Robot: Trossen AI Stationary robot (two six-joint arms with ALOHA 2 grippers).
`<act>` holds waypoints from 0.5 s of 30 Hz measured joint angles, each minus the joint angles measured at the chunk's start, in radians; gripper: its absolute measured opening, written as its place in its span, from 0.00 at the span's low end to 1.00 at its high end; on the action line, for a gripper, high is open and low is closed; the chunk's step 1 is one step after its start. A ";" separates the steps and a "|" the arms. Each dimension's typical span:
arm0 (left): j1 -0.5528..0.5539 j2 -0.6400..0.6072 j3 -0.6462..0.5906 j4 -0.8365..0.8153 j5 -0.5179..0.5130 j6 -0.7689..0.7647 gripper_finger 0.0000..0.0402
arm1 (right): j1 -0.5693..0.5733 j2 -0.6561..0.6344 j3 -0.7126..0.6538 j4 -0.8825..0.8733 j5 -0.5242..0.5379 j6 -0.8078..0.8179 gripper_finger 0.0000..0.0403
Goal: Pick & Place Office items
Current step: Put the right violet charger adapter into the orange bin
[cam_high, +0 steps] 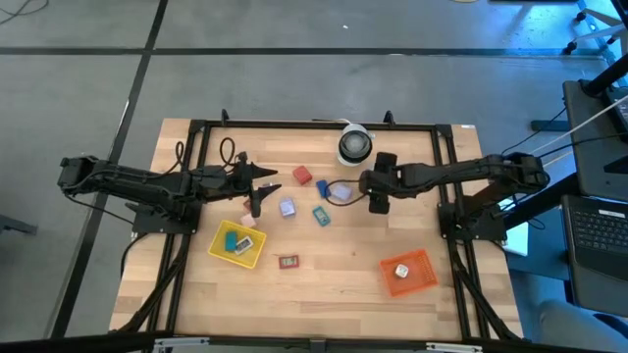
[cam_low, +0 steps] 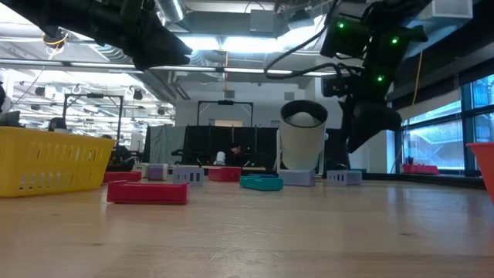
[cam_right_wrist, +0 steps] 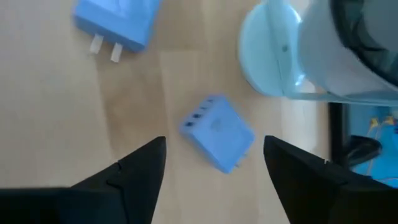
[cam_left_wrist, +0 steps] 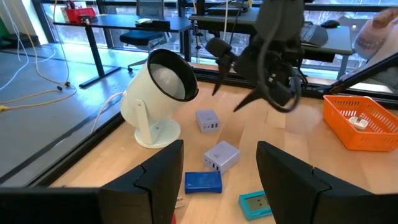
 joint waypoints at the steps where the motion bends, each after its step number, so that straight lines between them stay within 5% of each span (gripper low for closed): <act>1: 0.000 0.000 0.000 -0.001 0.000 0.000 0.49 | -0.015 0.000 0.000 -0.005 -0.001 -0.014 0.69; 15: 0.000 0.000 0.000 -0.031 0.000 0.001 0.49 | -0.127 0.018 0.000 -0.003 -0.079 -0.131 0.78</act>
